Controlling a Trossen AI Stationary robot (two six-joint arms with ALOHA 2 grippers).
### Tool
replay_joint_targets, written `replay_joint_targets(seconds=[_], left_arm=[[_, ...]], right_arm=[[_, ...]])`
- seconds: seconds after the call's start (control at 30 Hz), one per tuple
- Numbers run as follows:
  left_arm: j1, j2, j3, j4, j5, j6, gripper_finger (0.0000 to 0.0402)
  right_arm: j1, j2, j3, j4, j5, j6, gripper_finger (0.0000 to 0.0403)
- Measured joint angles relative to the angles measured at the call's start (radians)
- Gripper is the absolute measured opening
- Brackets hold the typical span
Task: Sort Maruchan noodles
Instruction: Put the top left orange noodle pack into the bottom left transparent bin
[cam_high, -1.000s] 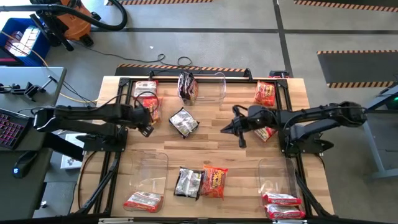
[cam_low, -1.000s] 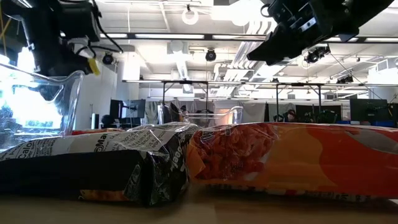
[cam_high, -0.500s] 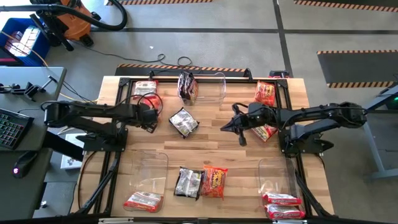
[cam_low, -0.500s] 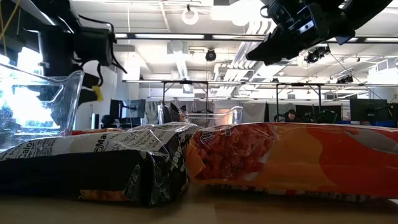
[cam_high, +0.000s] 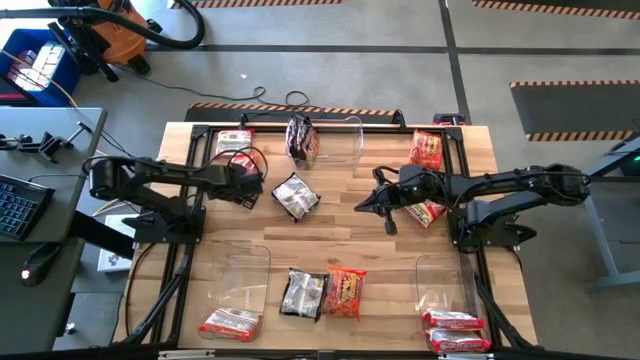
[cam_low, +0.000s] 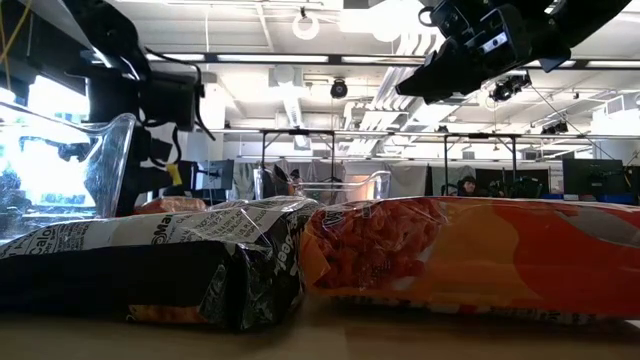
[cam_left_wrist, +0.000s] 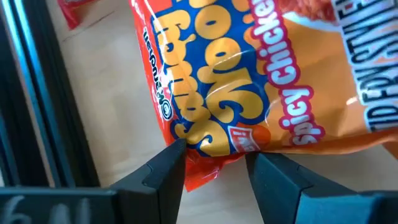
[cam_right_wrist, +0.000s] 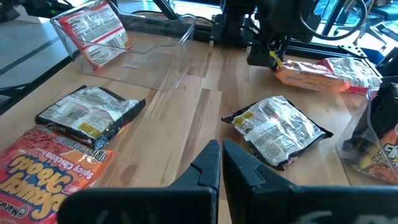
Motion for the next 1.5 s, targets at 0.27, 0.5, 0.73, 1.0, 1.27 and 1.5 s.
replay_joint_targets(seconds=[0.27,0.5,0.73,1.0,1.27,1.5], left_arm=[[-0.017,0.006,0.019,-0.038,-0.006,-0.002,0.0159],[-0.025,0.006,0.05,-0.176,-0.025,-0.033,0.0159],[0.029,0.006,0.002,-0.119,0.001,0.009,0.0159],[0.095,0.003,-0.075,0.01,-0.019,0.081,0.0156],[0.059,0.004,-0.079,0.06,-0.065,0.132,0.0065],[0.006,0.004,-0.079,0.059,-0.176,0.046,0.0009]], right_arm=[[0.0,0.0,0.0,0.0,-0.002,0.016,0.0],[0.0,0.0,0.0,0.0,-0.002,0.043,0.0],[0.0,0.0,0.0,0.001,-0.002,0.041,0.0],[0.0,0.0,0.0,0.001,-0.001,0.045,0.0],[0.0,0.0,0.001,0.009,-0.001,0.045,0.0],[0.0,0.0,0.001,0.009,0.0,0.045,0.0]])
